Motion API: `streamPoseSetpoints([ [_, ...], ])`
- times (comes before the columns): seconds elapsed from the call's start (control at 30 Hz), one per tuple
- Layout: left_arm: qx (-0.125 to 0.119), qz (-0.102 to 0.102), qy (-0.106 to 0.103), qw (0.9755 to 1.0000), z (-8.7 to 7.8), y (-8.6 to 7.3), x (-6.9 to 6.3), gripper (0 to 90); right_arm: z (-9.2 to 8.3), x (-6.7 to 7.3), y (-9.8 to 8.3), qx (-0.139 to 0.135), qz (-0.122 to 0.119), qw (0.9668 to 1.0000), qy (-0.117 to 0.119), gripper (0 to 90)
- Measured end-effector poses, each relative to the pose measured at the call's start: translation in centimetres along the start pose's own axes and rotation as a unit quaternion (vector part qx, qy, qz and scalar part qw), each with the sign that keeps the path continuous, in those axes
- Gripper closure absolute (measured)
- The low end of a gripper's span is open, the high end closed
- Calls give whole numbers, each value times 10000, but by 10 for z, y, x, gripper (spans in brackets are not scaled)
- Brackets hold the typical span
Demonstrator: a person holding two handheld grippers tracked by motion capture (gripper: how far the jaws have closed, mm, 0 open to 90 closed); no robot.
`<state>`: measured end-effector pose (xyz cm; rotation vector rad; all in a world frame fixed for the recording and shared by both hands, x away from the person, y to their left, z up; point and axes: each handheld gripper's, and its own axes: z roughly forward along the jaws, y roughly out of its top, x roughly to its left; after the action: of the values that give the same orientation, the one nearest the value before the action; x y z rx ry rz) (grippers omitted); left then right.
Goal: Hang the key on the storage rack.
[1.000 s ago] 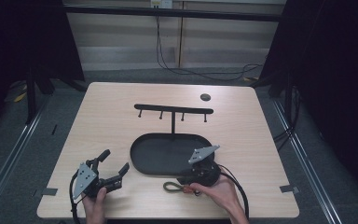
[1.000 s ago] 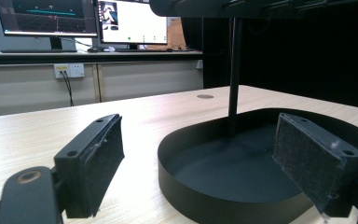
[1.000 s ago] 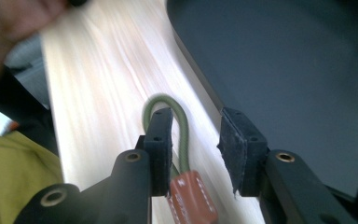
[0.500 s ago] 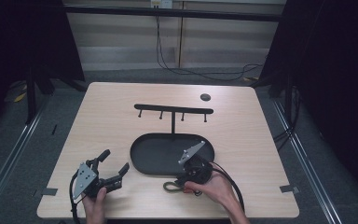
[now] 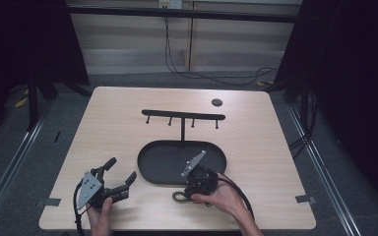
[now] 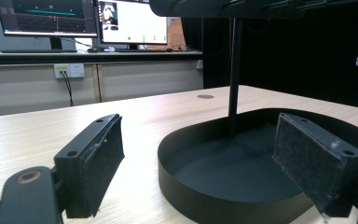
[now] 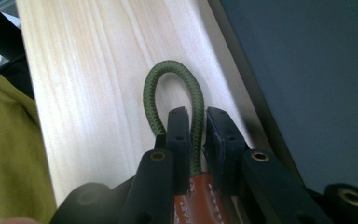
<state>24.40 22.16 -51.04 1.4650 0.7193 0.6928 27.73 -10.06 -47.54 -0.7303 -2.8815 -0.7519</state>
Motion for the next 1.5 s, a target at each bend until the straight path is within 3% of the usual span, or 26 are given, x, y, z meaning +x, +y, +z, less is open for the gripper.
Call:
streamPoseSetpoints([
  [0.23,-10,-25,9,10000,1,0,0,157,2,4,5,237,-75,9997,-32,778],
  [0.47,-19,-31,26,10000,0,0,0,157,3,12,10,466,-293,9980,-319,824],
  [0.77,2,3,29,10000,0,0,0,157,4,10,13,534,-197,9978,-350,848],
  [1.03,-3,3,18,10000,0,0,0,157,3,4,17,645,-85,9977,-175,857],
  [1.17,-4,1,15,10000,0,0,0,157,-5,2,22,646,-16,9979,-106,857],
  [1.5,-20,-20,17,10000,0,0,0,157,-30,0,39,1143,-144,9933,-83,858],
])
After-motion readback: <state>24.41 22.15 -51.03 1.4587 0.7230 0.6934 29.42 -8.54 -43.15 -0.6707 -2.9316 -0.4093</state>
